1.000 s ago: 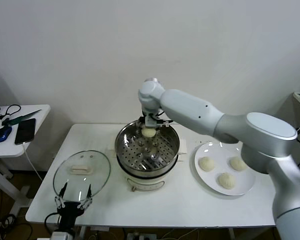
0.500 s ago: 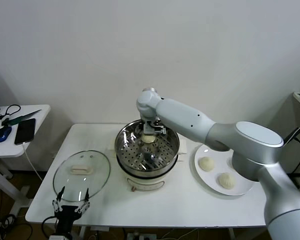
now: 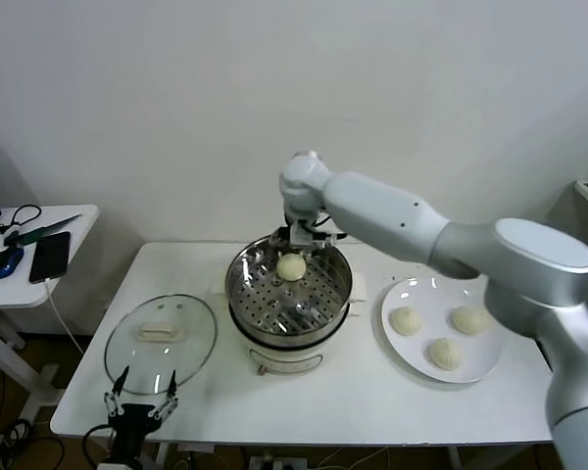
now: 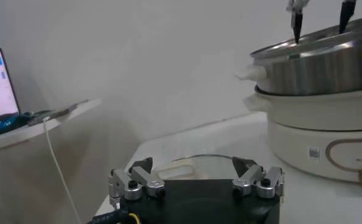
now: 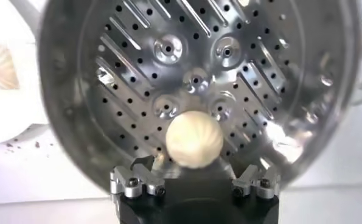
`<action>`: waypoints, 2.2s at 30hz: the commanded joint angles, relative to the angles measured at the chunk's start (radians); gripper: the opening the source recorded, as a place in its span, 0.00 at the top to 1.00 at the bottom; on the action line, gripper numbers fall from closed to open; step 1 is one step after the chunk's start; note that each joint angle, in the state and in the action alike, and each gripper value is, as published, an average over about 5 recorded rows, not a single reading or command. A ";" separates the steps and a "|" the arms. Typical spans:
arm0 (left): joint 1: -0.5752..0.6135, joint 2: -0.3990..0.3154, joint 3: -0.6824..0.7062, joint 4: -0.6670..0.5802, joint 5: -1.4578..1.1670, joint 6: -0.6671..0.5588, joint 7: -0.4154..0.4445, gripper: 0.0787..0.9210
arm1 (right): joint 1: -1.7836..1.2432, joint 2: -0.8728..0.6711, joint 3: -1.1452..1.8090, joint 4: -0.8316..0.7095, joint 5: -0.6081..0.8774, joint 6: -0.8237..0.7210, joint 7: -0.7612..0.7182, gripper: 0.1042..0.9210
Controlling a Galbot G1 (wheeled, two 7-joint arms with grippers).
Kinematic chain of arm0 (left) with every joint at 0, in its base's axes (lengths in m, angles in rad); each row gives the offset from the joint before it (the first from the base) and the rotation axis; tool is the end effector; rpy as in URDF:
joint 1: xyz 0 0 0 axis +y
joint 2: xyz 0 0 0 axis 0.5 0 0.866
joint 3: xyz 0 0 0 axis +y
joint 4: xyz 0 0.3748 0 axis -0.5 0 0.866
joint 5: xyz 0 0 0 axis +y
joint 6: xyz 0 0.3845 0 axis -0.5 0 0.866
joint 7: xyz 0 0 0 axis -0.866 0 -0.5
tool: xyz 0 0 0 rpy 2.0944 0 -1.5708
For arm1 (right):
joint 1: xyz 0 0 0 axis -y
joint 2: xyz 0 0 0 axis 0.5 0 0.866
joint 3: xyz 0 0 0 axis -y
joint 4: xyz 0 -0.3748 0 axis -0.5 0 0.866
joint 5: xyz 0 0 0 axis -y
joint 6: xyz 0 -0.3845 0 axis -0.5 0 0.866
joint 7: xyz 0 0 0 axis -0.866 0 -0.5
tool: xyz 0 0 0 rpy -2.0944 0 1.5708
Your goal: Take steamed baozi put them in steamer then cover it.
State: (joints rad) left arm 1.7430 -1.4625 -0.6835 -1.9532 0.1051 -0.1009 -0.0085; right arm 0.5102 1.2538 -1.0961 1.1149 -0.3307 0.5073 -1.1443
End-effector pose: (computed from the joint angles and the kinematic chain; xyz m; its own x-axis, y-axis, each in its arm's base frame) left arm 0.1268 0.0815 -0.3975 -0.9770 -0.0878 0.1941 -0.0299 0.9586 0.2832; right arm 0.6242 0.1580 -0.0252 -0.3012 -0.1419 0.9430 -0.1660 -0.9660 -0.1983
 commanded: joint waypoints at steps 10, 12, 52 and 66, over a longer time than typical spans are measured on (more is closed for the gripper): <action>-0.006 0.001 0.036 -0.021 0.026 0.014 0.015 0.12 | 0.203 -0.548 -0.224 0.287 0.777 -0.761 0.156 0.12; -0.015 -0.003 0.043 -0.028 0.034 0.020 0.016 0.12 | 0.162 -0.583 -0.208 0.256 0.774 -0.781 0.140 0.12; 0.030 -0.019 0.031 -0.045 0.039 0.028 0.010 0.12 | -0.494 -0.380 0.202 -0.174 0.403 -0.731 0.091 0.12; 0.051 -0.017 0.035 -0.042 0.036 0.024 0.009 0.12 | -0.488 -0.361 0.212 -0.200 0.408 -0.721 0.084 0.23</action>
State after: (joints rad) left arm 1.7898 -1.4797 -0.6494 -1.9953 0.1423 -0.0759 0.0005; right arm 0.0339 0.8749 -0.8966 0.9377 0.0818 -0.2119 -1.0605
